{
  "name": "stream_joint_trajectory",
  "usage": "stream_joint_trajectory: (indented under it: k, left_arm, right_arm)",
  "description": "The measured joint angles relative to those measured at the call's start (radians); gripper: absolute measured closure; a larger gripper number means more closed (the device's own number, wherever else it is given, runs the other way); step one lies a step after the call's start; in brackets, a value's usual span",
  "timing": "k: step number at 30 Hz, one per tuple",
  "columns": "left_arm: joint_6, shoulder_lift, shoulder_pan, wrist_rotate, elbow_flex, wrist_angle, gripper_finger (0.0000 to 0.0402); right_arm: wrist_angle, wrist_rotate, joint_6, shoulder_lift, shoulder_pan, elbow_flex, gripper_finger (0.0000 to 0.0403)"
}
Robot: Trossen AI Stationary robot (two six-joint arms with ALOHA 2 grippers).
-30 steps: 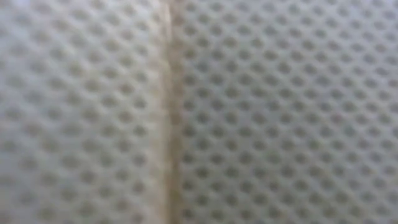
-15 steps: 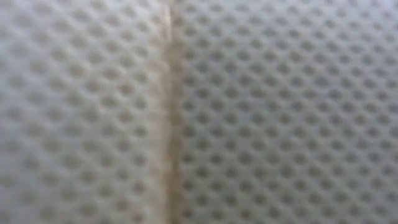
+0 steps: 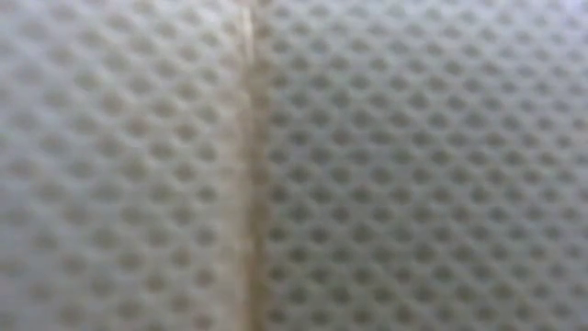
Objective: Sort clothes
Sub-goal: Return to Home Position
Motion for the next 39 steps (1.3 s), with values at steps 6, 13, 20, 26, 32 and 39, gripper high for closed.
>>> stream_joint_trajectory:
  k: [6, 13, 20, 26, 32, 39]
  left_arm:
    - [0.000, 0.016, 0.000, 0.000, 0.000, -0.001, 0.0251]
    - [0.000, 0.035, 0.000, 0.000, 0.000, 0.000, 0.0251]
    - [0.000, 0.050, 0.000, 0.000, 0.000, 0.000, 0.0251]
    - [0.000, 0.062, 0.000, 0.000, 0.000, 0.000, 0.0251]
    - [0.000, 0.073, 0.000, 0.000, 0.000, 0.000, 0.0251]
    - [0.000, 0.084, 0.000, 0.000, 0.000, 0.000, 0.0251]
  right_arm:
    - [0.000, 0.000, 0.000, 0.000, 0.000, 0.000, 0.0390]
    - [0.000, 0.000, 0.000, 0.000, 0.000, 0.000, 0.0390]
    - [0.000, 0.000, 0.000, 0.000, 0.000, 0.000, 0.0390]
    - [0.000, 0.000, 0.000, 0.000, 0.000, 0.000, 0.0390]
    - [0.000, 0.000, 0.000, 0.000, 0.000, 0.000, 0.0390]
    - [0.000, 0.000, 0.000, 0.000, 0.000, 0.000, 0.0390]
